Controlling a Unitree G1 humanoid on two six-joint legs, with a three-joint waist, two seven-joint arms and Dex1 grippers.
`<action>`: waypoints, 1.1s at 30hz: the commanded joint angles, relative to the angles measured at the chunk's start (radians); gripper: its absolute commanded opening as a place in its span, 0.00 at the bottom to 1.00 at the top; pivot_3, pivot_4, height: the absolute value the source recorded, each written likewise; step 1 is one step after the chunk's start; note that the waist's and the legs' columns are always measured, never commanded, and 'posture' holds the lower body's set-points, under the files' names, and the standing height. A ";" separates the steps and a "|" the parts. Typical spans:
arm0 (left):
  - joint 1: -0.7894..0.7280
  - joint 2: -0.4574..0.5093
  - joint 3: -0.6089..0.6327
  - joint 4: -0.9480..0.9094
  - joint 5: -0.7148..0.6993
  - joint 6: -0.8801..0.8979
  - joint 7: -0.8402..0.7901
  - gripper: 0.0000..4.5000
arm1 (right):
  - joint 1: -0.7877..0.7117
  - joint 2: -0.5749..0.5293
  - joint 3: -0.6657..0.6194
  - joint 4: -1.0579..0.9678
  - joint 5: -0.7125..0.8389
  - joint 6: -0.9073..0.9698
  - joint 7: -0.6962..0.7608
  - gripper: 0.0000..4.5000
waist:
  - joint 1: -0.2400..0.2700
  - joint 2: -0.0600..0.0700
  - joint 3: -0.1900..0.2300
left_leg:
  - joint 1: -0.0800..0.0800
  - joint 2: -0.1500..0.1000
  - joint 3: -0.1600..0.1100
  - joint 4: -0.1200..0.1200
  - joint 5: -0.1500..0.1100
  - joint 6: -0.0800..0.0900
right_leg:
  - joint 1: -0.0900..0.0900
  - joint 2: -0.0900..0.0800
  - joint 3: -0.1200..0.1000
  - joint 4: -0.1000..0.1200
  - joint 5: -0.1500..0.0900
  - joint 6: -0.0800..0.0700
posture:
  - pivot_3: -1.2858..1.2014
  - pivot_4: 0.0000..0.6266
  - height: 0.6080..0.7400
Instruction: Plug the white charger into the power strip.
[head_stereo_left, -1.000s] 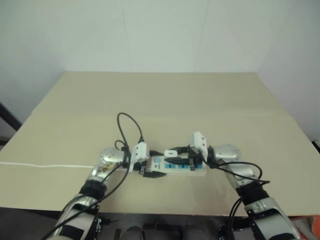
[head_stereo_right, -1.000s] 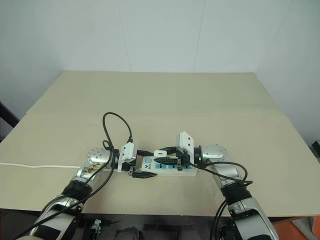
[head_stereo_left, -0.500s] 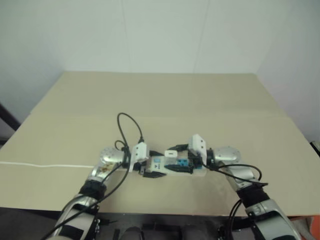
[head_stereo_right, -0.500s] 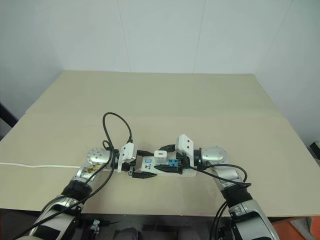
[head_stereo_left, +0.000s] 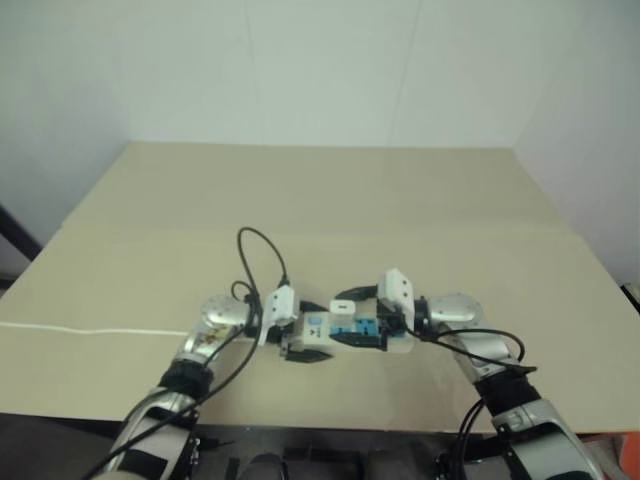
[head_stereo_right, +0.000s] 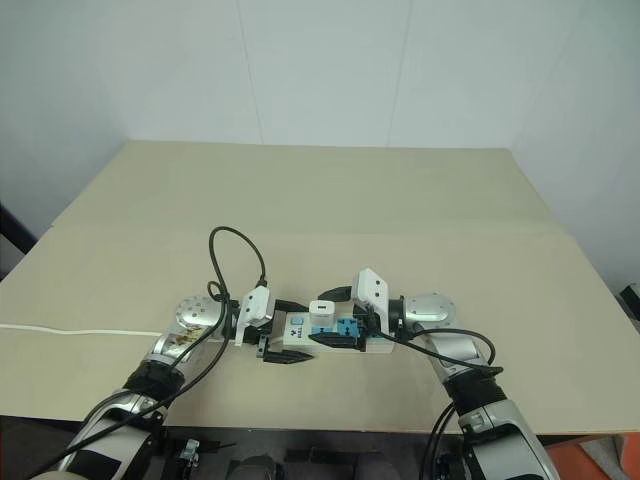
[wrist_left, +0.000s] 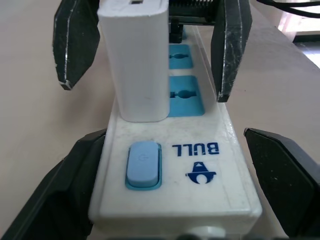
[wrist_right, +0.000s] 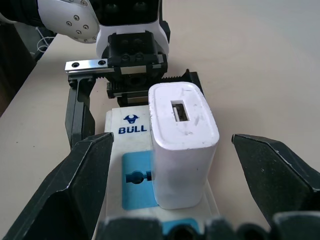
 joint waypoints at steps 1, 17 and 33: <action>0.001 0.024 0.019 -0.046 -0.035 0.016 -0.034 1.00 | 0.057 -0.030 0.025 0.057 -0.067 0.021 -0.007 1.00 | -0.002 0.000 0.000 | 0.000 0.000 0.000 0.000 0.000 0.000 | -0.001 0.000 0.000 0.000 0.000 0.000 | 0.52 0.24 1.00; 0.001 0.152 0.087 -0.226 -0.141 0.163 -0.117 1.00 | 0.227 -0.335 -0.320 -0.434 0.195 0.260 -0.004 1.00 | 0.012 0.007 0.019 | -0.032 -0.001 0.000 0.002 0.001 -0.001 | -0.035 0.000 0.001 0.005 0.001 -0.001 | 0.52 0.24 1.00; 0.000 0.386 0.242 -0.355 -0.186 0.324 -0.039 1.00 | 0.702 -0.502 -0.805 -0.763 0.280 0.441 -0.091 1.00 | 0.018 0.005 0.027 | -0.034 0.000 0.000 0.002 0.001 -0.001 | -0.034 0.000 0.000 0.004 0.000 -0.001 | 0.52 0.24 1.00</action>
